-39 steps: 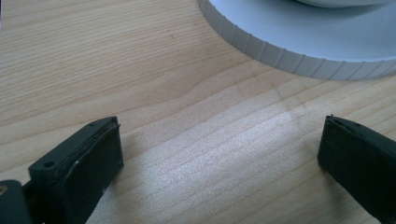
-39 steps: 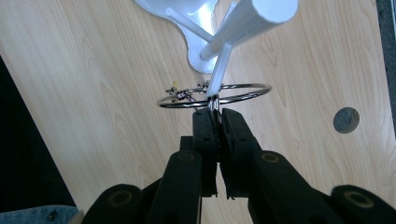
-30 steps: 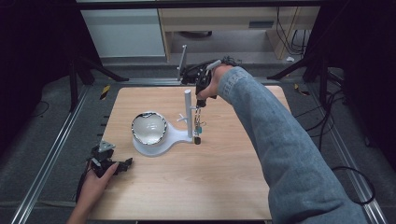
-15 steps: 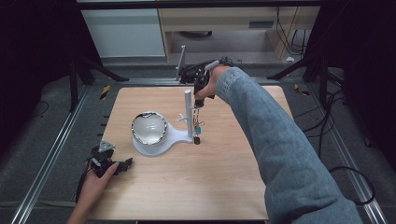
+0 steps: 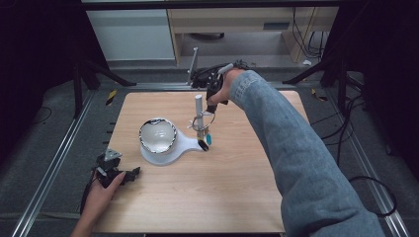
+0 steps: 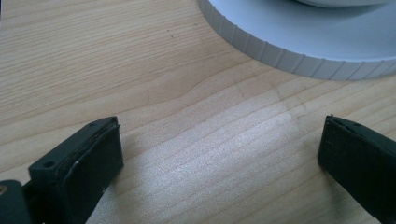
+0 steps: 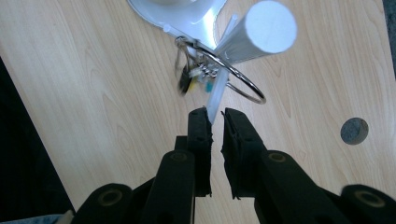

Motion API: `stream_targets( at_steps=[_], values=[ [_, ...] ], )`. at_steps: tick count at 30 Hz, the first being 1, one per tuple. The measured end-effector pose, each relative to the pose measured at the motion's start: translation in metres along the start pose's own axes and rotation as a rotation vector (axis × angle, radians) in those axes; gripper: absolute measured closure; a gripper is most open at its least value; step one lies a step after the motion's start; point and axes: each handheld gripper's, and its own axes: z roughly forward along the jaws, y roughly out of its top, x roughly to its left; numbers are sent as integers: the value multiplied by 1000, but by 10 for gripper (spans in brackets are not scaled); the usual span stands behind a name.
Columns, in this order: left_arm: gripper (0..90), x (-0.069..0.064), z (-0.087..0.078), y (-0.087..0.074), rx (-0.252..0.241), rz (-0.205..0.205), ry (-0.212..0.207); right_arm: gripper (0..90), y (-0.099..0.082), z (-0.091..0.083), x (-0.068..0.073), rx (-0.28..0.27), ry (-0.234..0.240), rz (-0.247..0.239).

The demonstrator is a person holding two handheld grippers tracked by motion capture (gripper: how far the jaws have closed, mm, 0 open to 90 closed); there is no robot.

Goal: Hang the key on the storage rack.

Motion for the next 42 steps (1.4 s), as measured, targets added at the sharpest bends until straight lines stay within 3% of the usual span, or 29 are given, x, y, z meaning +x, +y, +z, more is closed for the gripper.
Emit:
stream_targets(
  at_steps=[14,18,35,37,42],
  values=[
    [0,0,0,0,-1,0,-1,750,-16,-7,-7,-5,-27,35],
    [0,0,0,0,-4,-4,-1,638,-22,-6,-10,-6,-49,54],
    [0,0,0,0,-3,-2,-1,370,-37,2,-18,-12,-85,79],
    [0,0,0,0,-3,-3,-1,270,-41,5,-20,-30,-111,83],
    [0,0,0,0,-3,-3,-1,169,-49,11,-23,-64,-159,93]
  ],
)
